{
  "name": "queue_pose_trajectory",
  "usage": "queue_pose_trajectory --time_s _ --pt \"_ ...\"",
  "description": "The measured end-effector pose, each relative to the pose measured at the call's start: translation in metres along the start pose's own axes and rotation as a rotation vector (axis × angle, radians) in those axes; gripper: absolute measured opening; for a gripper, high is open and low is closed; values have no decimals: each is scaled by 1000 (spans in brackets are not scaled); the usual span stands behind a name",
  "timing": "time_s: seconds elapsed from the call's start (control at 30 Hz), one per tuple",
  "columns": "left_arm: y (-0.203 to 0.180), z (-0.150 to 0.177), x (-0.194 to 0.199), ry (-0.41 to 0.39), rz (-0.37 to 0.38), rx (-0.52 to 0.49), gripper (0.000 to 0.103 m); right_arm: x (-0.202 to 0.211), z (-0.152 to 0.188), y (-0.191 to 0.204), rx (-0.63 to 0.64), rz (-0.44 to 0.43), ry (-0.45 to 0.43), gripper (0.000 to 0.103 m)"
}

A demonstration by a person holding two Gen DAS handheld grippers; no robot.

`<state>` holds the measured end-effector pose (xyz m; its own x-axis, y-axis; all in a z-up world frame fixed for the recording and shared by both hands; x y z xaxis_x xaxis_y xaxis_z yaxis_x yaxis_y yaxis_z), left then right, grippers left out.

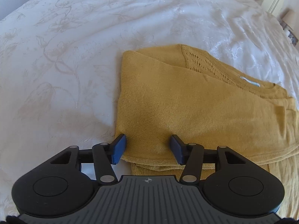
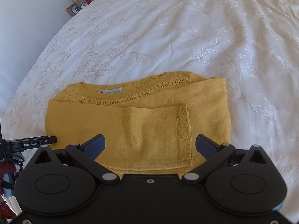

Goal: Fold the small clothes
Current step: 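Grasp the sweater side edge with the right tool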

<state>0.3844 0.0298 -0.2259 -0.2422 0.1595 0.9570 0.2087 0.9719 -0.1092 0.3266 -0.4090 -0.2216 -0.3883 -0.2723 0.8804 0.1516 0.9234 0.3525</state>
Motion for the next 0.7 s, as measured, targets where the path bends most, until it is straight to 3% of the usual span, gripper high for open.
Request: queue_pose_trajectory --time_s 0.27,0.3,0.4,0.63,0.7 --pt "12 15 5 -2 17 33 52 -31 -7 -21 -16 -16 61 103" --pt "15 18 3 18 2 39 59 -32 -6 -22 -21 -21 64 103" --pt "28 28 5 22 37 78 61 -34 -5 -22 -17 -29 72 103" --pt "25 36 18 36 -1 9 60 -35 -8 -30 -144 -65 93 102" --pt "25 37 23 31 3 10 60 -34 -10 -28 -153 -58 96 95"
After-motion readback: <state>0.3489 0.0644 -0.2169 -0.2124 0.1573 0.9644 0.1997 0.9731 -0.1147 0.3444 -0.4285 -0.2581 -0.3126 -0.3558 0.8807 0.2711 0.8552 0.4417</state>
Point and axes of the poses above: each gripper's, at about its wrist camera, not at the fingertips, and x roughly against the way its jaws point, y to its left, z to its underside, the point moved 3 cm from there along -x, roughly the way its jaws point, and after that the axes turned 11 degrees about y, right-handed, at the moved point
